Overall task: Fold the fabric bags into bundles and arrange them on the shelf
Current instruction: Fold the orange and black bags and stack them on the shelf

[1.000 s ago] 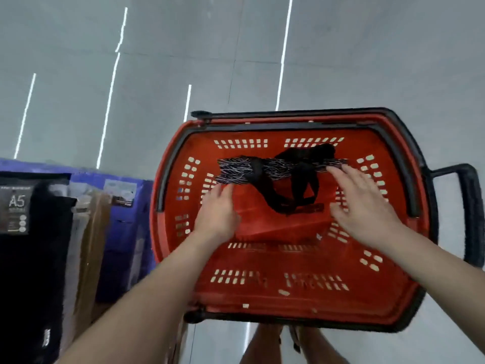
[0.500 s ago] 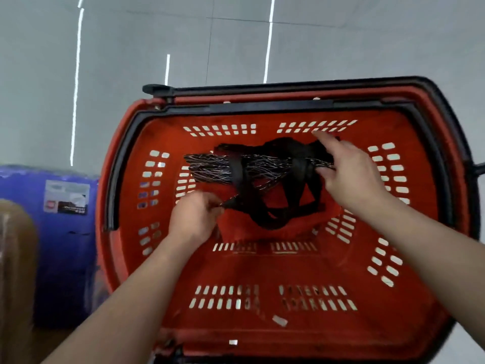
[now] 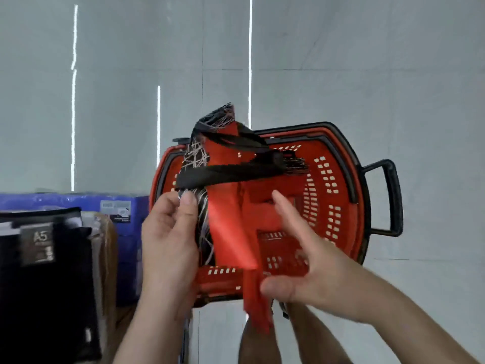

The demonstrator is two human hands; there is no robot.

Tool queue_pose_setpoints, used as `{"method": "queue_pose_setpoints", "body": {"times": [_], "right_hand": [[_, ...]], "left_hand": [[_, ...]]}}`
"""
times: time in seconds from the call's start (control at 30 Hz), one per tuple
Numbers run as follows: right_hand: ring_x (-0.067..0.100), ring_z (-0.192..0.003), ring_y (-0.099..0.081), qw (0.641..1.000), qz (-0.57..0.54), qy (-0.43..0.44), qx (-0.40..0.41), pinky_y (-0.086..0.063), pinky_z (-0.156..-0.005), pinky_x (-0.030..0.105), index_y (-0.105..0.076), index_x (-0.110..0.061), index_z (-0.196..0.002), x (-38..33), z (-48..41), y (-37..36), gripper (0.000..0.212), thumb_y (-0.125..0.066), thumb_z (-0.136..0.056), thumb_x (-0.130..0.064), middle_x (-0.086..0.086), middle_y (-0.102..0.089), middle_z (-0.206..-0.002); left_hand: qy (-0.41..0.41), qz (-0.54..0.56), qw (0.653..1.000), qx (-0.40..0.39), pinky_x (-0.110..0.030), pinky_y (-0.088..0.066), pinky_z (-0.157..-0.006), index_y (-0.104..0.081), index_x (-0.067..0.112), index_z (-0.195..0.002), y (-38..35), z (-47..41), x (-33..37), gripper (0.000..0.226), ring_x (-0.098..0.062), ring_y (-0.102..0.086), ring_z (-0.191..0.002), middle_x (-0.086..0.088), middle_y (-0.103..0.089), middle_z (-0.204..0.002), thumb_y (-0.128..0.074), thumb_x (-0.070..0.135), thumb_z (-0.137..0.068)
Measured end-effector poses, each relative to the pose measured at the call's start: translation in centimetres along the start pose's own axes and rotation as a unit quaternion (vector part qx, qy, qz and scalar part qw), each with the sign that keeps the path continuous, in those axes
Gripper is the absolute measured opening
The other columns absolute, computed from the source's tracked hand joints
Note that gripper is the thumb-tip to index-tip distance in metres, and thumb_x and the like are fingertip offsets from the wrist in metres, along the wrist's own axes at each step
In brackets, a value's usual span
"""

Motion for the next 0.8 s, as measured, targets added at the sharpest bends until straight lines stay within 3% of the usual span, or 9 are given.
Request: {"method": "queue_pose_setpoints", "body": {"times": [0.07, 0.17, 0.27, 0.33, 0.43, 0.53, 0.6, 0.67, 0.8], "right_hand": [[-0.01, -0.136, -0.029, 0.995, 0.074, 0.026, 0.061, -0.027, -0.11, 0.02, -0.002, -0.072, -0.136, -2.4, 2.8, -1.7, 0.096, -0.074, -0.073, -0.059, -0.038, -0.026, -0.146], [-0.003, -0.091, -0.063, 0.949, 0.114, 0.072, 0.283, -0.041, -0.073, 0.001, -0.04, -0.065, -0.123, -6.1, 7.4, 1.5, 0.041, -0.049, -0.097, -0.035, -0.027, -0.061, -0.095], [-0.006, -0.069, -0.06, 0.925, 0.092, 0.071, 0.361, -0.042, -0.063, 0.006, -0.049, -0.048, -0.134, -8.7, 11.8, 5.8, 0.041, -0.045, -0.101, -0.024, -0.024, -0.06, -0.08], [0.008, -0.087, -0.066, 0.927, 0.069, 0.052, 0.364, -0.05, -0.076, 0.022, -0.059, -0.033, -0.126, -9.6, 13.8, 8.5, 0.031, -0.047, -0.101, -0.02, -0.015, -0.066, -0.09], [0.016, -0.095, -0.067, 0.944, 0.024, 0.053, 0.323, -0.052, -0.089, 0.037, -0.066, -0.031, -0.103, -11.5, 16.6, 11.2, 0.025, -0.049, -0.1, -0.013, -0.01, -0.071, -0.101], [0.014, -0.089, -0.068, 0.959, -0.048, 0.07, 0.269, -0.054, -0.084, 0.034, -0.065, -0.023, -0.104, -13.5, 19.6, 13.0, 0.023, -0.05, -0.099, -0.007, -0.006, -0.073, -0.1], [0.011, -0.083, -0.07, 0.966, -0.092, 0.082, 0.227, -0.058, -0.075, 0.029, -0.064, -0.018, -0.108, -14.5, 21.4, 13.8, 0.021, -0.05, -0.098, -0.005, -0.005, -0.075, -0.095], [0.011, -0.077, -0.071, 0.966, -0.138, 0.085, 0.199, -0.059, -0.067, 0.026, -0.063, -0.015, -0.108, -15.0, 22.8, 14.2, 0.021, -0.052, -0.096, -0.003, -0.003, -0.076, -0.09], [0.017, -0.07, -0.072, 0.948, -0.202, 0.094, 0.225, -0.059, -0.057, 0.03, -0.062, -0.011, -0.116, -15.5, 24.6, 15.4, 0.028, -0.059, -0.09, 0.0, 0.004, -0.076, -0.087]], "left_hand": [[0.025, 0.056, 0.998, -0.005, -0.025, -0.049, -0.054, -0.056, 0.016, -0.082, -1.9, 3.1, 2.1, 0.019, -0.011, -0.057, -0.057, 0.0, -0.064, -0.066, -0.051, 0.023, -0.099], [0.053, 0.13, 0.989, -0.049, -0.027, -0.054, -0.065, -0.059, 0.011, -0.096, -4.2, 7.2, 5.8, 0.013, -0.013, -0.066, -0.07, -0.005, -0.071, -0.081, -0.047, 0.015, -0.1], [0.055, 0.176, 0.978, -0.1, -0.029, -0.057, -0.072, -0.055, 0.02, -0.119, -4.8, 9.7, 9.9, 0.024, -0.014, -0.071, -0.088, -0.001, -0.074, -0.099, -0.05, 0.011, -0.097], [0.024, 0.105, 0.987, -0.122, -0.033, -0.054, -0.084, -0.049, 0.028, -0.13, -4.4, 10.7, 11.5, 0.038, -0.015, -0.067, -0.106, 0.001, -0.071, -0.114, -0.053, 0.011, -0.097], [-0.023, -0.122, 0.986, -0.113, -0.019, -0.048, -0.09, -0.052, 0.032, -0.124, -3.1, 12.1, 11.8, 0.046, 0.0, -0.06, -0.107, 0.004, -0.063, -0.124, -0.065, 0.008, -0.088], [-0.019, -0.279, 0.953, -0.113, -0.039, -0.05, -0.097, -0.05, 0.034, -0.129, -1.7, 14.5, 10.2, 0.055, -0.009, -0.06, -0.109, 0.006, -0.059, -0.124, -0.072, 0.034, -0.078], [0.045, -0.217, 0.971, -0.093, -0.042, -0.056, -0.088, -0.049, 0.036, -0.128, -0.2, 17.1, 9.6, 0.048, -0.012, -0.064, -0.1, 0.003, -0.058, -0.122, -0.072, 0.027, -0.086], [0.088, -0.134, 0.983, -0.085, -0.031, -0.059, -0.069, -0.055, 0.031, -0.125, 0.9, 19.6, 9.1, 0.044, -0.01, -0.069, -0.088, -0.006, -0.061, -0.119, -0.07, 0.012, -0.088], [0.109, 0.073, 0.991, -0.04, -0.026, -0.056, -0.057, -0.069, 0.013, -0.114, 3.1, 23.9, 9.5, 0.038, -0.024, -0.069, -0.081, -0.016, -0.068, -0.114, -0.063, -0.009, -0.083]]}}
Point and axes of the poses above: each hand's wrist, its own z-axis away from the middle knuckle, its own y-axis out of the back of the hand, x = y × z, the point moved 9 cm from there along -z, towards the middle knuckle
